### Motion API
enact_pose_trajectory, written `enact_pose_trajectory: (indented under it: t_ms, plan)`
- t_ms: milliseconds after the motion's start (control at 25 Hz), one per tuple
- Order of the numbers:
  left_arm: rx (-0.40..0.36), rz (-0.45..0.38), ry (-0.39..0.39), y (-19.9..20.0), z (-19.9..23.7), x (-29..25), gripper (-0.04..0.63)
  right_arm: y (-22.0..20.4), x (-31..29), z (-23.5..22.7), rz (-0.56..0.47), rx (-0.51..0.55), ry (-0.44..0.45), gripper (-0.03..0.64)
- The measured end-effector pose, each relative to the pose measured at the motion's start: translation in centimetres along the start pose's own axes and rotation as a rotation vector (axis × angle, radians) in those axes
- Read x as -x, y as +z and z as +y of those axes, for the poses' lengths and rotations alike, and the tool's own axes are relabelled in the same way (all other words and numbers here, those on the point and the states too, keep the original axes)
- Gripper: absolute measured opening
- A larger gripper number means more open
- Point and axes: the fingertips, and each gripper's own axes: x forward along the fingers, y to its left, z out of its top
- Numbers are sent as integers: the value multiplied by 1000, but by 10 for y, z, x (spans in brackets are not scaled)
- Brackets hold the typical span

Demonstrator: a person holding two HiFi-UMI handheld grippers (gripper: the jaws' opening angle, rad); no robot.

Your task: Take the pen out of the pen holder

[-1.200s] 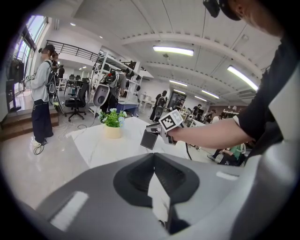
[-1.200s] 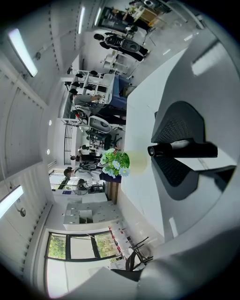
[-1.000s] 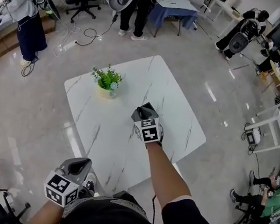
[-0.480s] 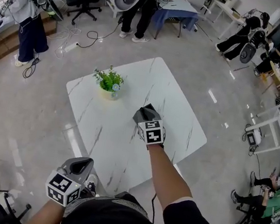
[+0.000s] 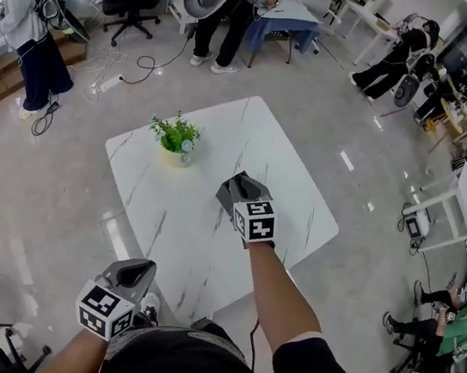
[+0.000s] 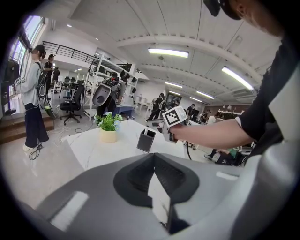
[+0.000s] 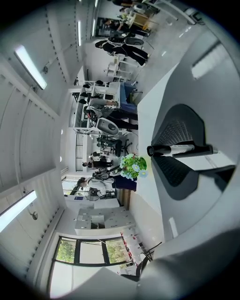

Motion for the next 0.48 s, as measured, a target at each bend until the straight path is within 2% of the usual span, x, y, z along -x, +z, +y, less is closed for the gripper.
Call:
enact_pose_trajectory:
  t_ms: [480]
  plan:
    - [-35, -17, -57, 6, -11, -3, 57, 47, 49, -1, -129, -15, -27, 64]
